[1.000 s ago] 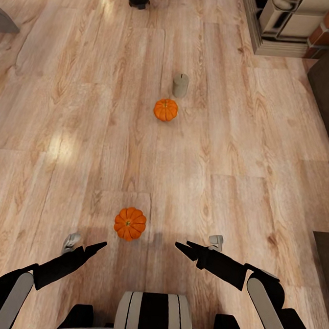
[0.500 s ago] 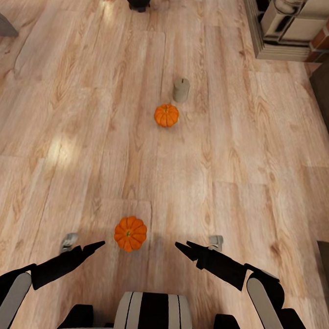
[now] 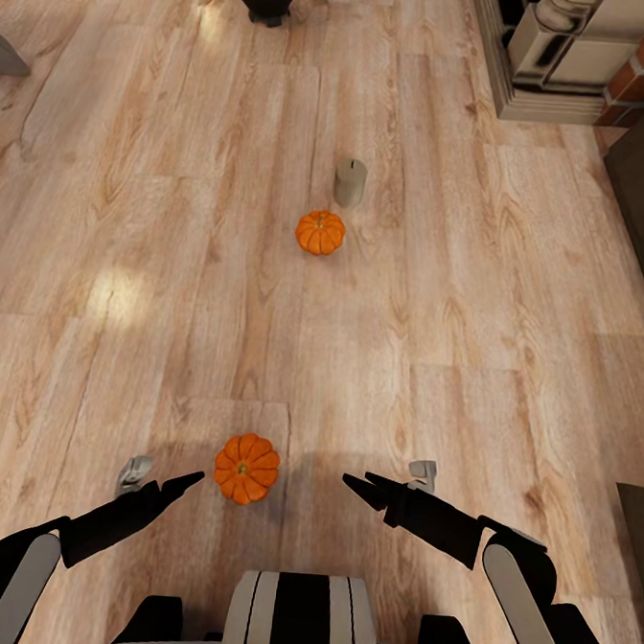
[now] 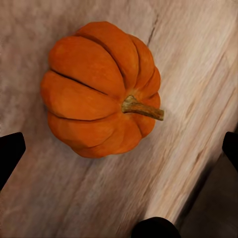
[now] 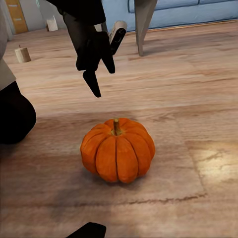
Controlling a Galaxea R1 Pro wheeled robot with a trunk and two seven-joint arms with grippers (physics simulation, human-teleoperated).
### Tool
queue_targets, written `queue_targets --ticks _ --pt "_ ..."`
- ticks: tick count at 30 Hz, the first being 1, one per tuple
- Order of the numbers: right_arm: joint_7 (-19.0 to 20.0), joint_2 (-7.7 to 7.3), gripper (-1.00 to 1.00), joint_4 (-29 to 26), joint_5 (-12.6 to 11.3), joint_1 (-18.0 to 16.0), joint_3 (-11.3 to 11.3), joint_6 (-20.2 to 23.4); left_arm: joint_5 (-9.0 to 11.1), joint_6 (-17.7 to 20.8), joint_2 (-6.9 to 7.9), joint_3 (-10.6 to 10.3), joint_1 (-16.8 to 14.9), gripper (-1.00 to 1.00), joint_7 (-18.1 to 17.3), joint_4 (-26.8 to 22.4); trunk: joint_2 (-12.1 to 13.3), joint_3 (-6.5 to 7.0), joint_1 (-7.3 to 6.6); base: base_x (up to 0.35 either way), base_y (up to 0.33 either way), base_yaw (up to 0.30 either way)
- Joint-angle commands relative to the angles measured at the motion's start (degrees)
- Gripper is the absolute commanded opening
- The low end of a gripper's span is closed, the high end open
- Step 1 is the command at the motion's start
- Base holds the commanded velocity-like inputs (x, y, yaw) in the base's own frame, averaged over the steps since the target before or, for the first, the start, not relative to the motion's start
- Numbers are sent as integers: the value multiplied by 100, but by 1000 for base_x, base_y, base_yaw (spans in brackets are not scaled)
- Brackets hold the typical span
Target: Place each of the two pumpkins and all three candles from the living room inside a cabinet in the living room (use any cabinet), then make sure every cabinet is closed, and position the cauldron so it is next to a table in the living room.
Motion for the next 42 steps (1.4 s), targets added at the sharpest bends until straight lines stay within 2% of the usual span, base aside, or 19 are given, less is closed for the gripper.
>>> queue_targets --ticks 1,6,15,18,22,28,31,37,42 --pt "-5 -3 100 -2 -27 -2 3 29 5 33 -1 16 -1 100 -14 0 -1 -3 -1 1 -1 0" --pt "-5 -3 100 -2 -29 -2 1 28 5 45 -1 39 0 100 -13 0 -1 -3 -1 0 0 0" --pt "22 -2 100 -27 -40 -2 11 22 -13 59 -22 34 -1 100 -4 0 -13 -202 22 0 0 0" --pt "-20 128 100 -56 -55 -75 13 77 -28 56 -27 34 0 100 -4 0 -17 -268 30 0 0 0" --pt "-26 197 100 -66 -87 -370 -13 87 -17 51 -22 40 0 100 -4 0 -22 -357 40 0 0 0" --pt "-19 435 100 -44 -44 -537 -7 31 -2 30 -21 41 0 100 -12 -15 -22 -357 40 0 0 0" --pt "-35 497 100 -27 -27 -541 16 24 4 25 -22 40 0 100 -29 -17 -22 -357 40 0 0 0" --pt "-98 527 100 -24 -24 -540 30 29 8 24 -35 33 0 100 -45 -18 -30 -490 56 0 0 0" --pt "-314 607 100 -20 -25 -539 45 28 3 -12 -8 40 -2 100 -56 -21 -37 -523 69 0 0 0"
